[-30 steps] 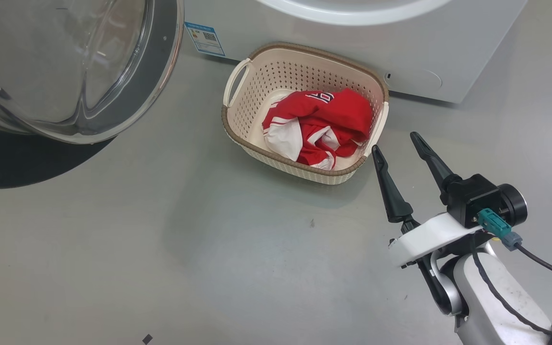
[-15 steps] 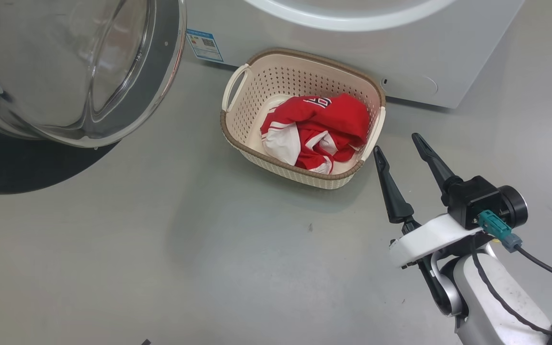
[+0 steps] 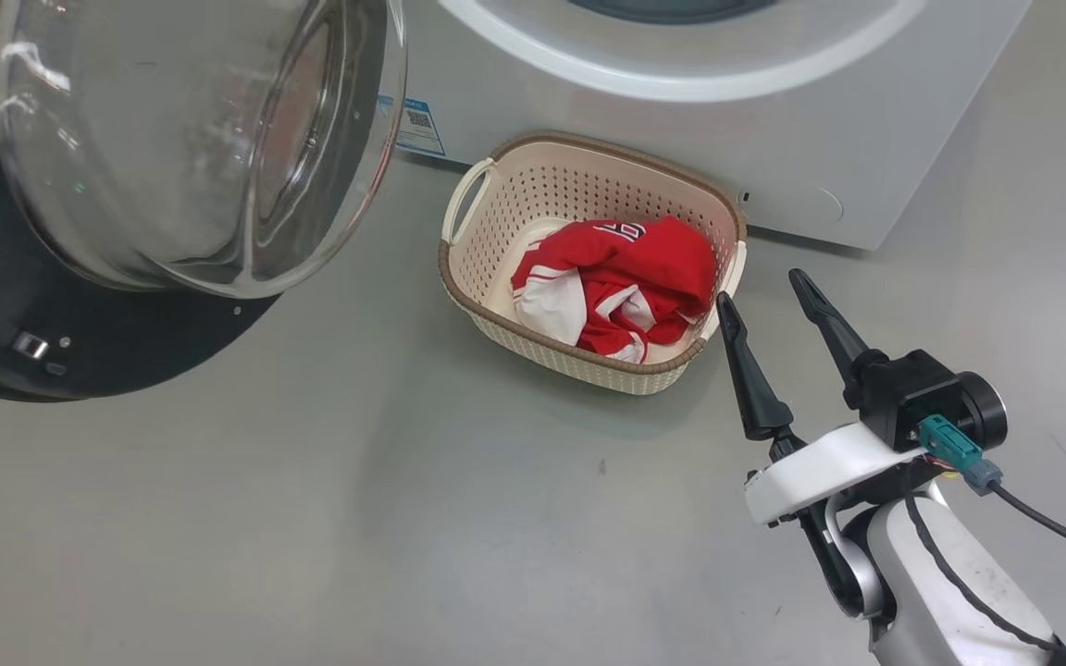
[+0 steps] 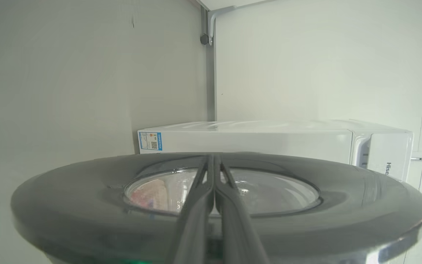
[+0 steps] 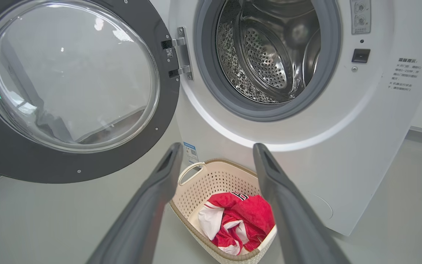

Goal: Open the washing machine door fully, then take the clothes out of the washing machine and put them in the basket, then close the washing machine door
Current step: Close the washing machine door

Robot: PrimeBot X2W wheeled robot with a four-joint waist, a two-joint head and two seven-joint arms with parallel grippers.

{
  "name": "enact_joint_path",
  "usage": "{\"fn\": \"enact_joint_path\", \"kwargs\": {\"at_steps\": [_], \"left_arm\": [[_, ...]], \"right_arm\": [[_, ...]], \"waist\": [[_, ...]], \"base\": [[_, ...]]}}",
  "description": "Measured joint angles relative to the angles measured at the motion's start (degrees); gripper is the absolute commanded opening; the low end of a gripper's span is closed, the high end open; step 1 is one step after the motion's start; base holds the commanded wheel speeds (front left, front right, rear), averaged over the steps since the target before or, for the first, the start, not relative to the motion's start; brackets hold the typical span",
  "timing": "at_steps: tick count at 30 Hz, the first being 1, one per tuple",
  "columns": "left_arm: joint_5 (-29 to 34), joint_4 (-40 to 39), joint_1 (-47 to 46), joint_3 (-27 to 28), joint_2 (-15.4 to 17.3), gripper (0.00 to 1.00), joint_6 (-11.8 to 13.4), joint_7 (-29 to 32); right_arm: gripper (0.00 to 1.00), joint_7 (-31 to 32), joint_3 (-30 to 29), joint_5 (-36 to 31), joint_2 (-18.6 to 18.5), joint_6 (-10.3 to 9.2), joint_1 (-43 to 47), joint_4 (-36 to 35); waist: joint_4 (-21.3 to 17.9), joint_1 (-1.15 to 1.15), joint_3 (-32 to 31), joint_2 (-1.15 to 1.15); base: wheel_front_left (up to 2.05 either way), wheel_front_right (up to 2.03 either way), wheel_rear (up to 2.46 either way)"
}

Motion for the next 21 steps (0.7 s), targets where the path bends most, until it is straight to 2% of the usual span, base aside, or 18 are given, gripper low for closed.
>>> {"fn": "enact_joint_path", "kwargs": {"at_steps": [5,15,21], "left_arm": [[0.01,0.35,1.15,-1.67,-2.11,0.00,-1.00,3.21],[-0.29,-1.05,2.29,-4.99,-6.16,0.00,-4.52,10.59],[-1.71,-3.34,2.70,-5.71,-8.25,0.00,-5.30,13.57]], "right_arm": [[1.00,-0.25,0.00,0.51,0.15,-0.01,0.61,0.25],[1.00,-0.60,0.02,0.91,0.60,-0.46,1.35,1.08],[1.00,-0.83,0.03,0.98,0.82,-0.48,1.39,1.12]], "waist": [[0.73,0.00,-1.17,0.00],[1.97,0.00,-3.19,0.00],[2.29,0.00,-3.85,0.00]], "base": [[0.00,0.00,0.00],[0.00,0.00,0.00],[0.00,0.00,0.00]]}}
